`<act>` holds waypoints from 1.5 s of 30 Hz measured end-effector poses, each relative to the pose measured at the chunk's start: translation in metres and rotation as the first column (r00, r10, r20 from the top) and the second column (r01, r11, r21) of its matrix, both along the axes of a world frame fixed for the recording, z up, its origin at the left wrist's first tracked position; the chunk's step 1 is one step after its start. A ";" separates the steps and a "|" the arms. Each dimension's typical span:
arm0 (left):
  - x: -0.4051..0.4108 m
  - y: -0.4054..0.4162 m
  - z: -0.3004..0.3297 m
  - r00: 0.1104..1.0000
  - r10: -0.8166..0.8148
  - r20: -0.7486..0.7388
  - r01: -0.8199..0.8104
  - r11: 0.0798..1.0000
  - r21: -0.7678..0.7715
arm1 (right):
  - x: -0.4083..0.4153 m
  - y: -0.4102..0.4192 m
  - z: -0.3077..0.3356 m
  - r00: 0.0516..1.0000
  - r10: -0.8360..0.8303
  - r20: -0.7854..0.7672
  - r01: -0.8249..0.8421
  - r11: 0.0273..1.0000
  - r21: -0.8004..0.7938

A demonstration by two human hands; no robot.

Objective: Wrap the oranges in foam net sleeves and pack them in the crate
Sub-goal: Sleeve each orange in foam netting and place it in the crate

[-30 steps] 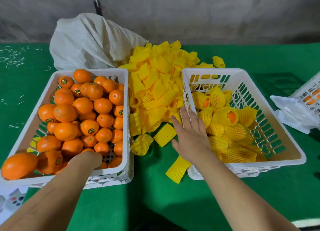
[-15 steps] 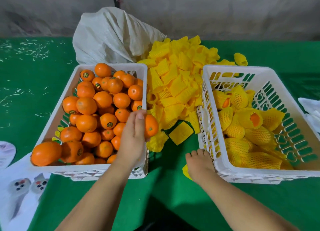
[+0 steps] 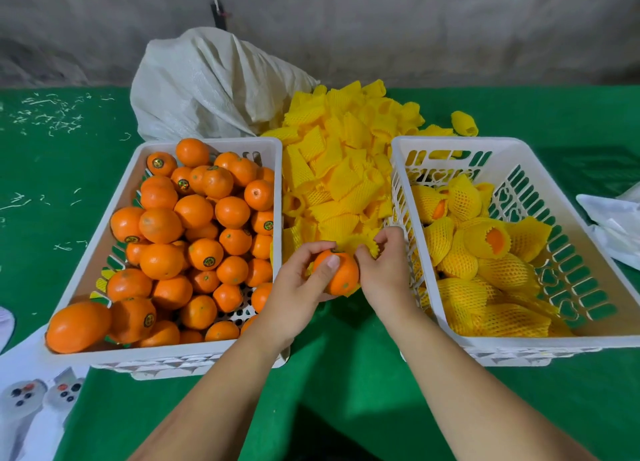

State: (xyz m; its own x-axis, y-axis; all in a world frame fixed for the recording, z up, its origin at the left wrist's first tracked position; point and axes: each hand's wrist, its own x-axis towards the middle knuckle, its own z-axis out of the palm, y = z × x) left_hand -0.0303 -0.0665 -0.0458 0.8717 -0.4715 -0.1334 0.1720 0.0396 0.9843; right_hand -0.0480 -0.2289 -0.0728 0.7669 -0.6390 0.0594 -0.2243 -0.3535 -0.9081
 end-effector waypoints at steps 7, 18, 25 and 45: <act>-0.005 0.007 -0.003 1.000 -0.009 -0.012 0.009 1.000 -0.004 | -0.004 0.017 0.014 0.983 0.079 0.163 -0.097 0.990 0.102; -0.003 0.002 0.003 0.985 0.173 0.014 -0.173 0.984 -0.031 | -0.029 0.016 0.033 0.895 0.417 0.160 -0.331 0.860 -0.390; -0.006 0.006 0.010 0.978 0.199 -0.059 -0.205 0.974 -0.101 | -0.036 0.040 0.037 0.883 0.406 0.235 -0.209 0.789 -0.578; -0.007 0.009 -0.001 0.968 0.250 -0.019 -0.248 0.938 -0.244 | -0.016 0.028 0.026 0.971 0.195 0.136 -0.132 0.918 -0.374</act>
State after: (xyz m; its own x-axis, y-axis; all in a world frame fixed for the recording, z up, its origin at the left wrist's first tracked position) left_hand -0.0376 -0.0578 -0.0466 0.9662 -0.2559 -0.0314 0.1146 0.3171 0.9414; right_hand -0.0641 -0.2006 -0.0467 0.8174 -0.4167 0.3977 0.0081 -0.6820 -0.7313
